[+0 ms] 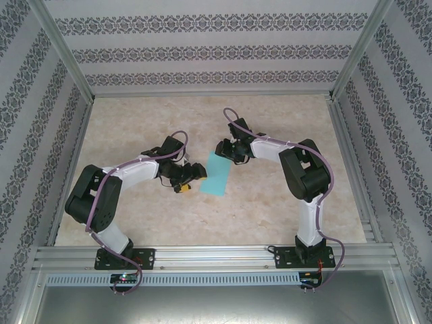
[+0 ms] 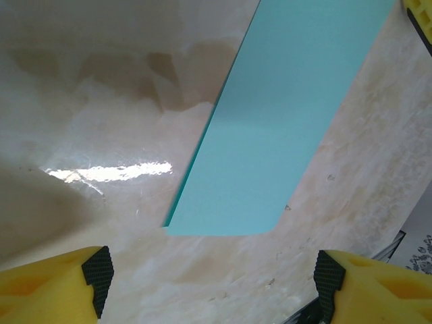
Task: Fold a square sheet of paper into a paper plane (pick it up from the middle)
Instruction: Fold the triangle a second time at the center of the table.
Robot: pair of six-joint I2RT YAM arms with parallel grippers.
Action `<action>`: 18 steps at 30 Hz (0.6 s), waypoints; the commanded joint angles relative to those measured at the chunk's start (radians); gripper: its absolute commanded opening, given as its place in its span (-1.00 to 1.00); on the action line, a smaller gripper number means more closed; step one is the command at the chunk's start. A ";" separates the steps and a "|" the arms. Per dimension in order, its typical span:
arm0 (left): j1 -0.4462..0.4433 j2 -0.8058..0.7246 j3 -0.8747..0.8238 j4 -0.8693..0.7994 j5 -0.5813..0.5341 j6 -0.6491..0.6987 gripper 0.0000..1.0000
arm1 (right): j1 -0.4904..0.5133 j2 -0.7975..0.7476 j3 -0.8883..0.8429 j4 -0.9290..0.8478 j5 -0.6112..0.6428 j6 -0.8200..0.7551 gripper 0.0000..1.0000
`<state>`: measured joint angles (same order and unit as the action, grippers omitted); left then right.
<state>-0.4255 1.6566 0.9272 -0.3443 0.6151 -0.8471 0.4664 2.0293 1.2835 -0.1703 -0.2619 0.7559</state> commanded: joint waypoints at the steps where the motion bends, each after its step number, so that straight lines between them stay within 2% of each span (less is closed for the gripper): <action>1: -0.017 0.017 0.025 -0.013 0.023 -0.056 0.56 | -0.015 0.032 -0.029 -0.024 -0.011 -0.006 -0.07; 18: -0.088 0.140 0.136 -0.108 -0.027 -0.008 0.49 | -0.030 0.046 -0.061 0.018 -0.051 -0.004 -0.10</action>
<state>-0.5003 1.7836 1.0340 -0.3973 0.6163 -0.8722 0.4465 2.0304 1.2587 -0.1234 -0.3195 0.7555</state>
